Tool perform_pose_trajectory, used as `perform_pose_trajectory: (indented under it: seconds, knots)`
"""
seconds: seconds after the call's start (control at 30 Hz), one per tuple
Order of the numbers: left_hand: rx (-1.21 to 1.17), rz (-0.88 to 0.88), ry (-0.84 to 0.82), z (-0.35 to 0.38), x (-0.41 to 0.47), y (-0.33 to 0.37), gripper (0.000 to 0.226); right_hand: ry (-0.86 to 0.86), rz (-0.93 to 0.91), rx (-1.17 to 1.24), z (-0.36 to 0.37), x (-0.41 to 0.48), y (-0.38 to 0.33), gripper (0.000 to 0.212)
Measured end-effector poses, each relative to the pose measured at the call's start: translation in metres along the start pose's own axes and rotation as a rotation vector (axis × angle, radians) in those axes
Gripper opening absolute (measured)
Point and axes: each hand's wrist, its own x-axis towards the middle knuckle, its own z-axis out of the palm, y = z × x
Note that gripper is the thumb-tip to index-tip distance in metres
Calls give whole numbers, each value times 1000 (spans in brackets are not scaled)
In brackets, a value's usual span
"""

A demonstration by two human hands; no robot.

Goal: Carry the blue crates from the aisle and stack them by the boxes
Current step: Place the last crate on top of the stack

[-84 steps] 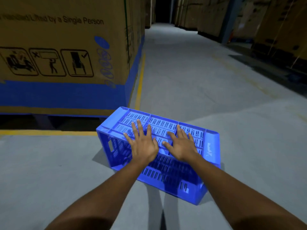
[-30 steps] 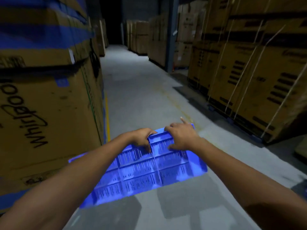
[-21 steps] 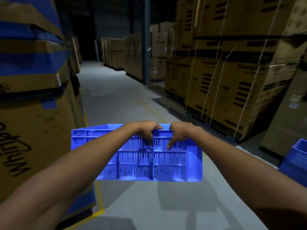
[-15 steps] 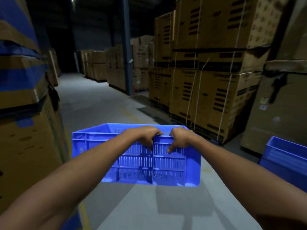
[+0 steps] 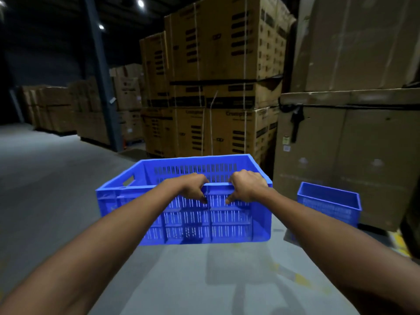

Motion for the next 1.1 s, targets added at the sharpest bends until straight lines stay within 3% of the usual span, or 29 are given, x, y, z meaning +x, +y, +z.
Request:
perform_pose_trajectory:
  seconds: [0.23,0.43,0.93,1.1]
  knots:
    - [124,46,6,-16,157,45,33,81,54,-67,6,72,131,64]
    - [219,152,155,-20,268,69,24,111,128,-123,16,131,222,54]
    - [239,382,131,-68,611,74,31,136,330,-154,56,359,420,41]
    - [300,458,177,-82,709,91,24,173,395,-175,67,416,488,38]
